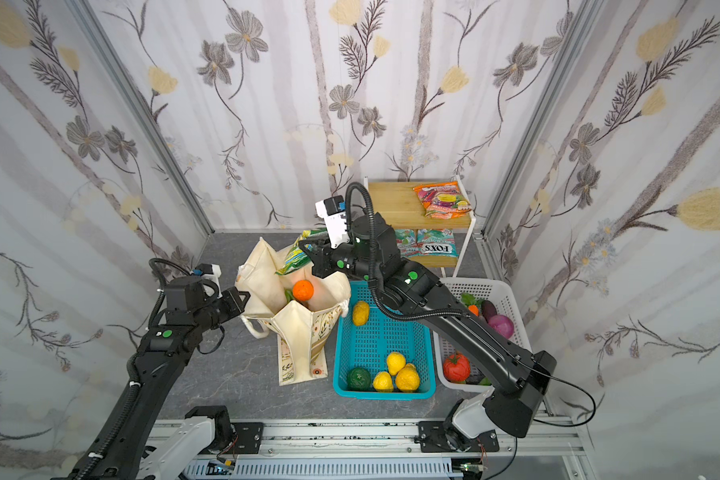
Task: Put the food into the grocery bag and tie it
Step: 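Carry the green candy bag into the tote bag with the right gripper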
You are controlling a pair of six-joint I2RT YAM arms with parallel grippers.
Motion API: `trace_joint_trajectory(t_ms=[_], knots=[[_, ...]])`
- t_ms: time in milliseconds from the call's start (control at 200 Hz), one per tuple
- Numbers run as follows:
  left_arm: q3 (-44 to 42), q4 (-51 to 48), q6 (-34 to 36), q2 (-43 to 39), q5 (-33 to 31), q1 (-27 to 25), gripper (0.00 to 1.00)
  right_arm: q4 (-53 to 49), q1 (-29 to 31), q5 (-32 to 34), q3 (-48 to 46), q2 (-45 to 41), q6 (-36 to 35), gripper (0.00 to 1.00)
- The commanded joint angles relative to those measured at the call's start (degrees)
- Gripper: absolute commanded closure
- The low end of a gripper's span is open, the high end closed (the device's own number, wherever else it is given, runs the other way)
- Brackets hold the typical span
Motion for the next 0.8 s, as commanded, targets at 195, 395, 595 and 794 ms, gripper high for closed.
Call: trace_joint_trajectory(t_ms=[195, 395, 595, 794], knots=[[1.86, 1.89, 1.17, 2.93, 0.70, -0.29, 1.00, 6.87, 2.61, -6.96, 0.51, 8.53, 2.20, 1.00], [3.41, 2.30, 2.82, 4.91, 1.42, -0.37, 1.00, 8.04, 2.36, -2.84, 3.69, 16.75, 0.53, 1.00], [3.98, 2.42, 4.79, 6.36, 1.71, -0.37, 1.00, 11.96, 2.08, 5.72, 5.52, 23.08, -2.97, 1.00], [3.73, 2.41, 5.59, 6.62, 2.10, -0.37, 1.00, 11.56, 2.08, 14.26, 5.13, 27.34, -2.22, 1.00]])
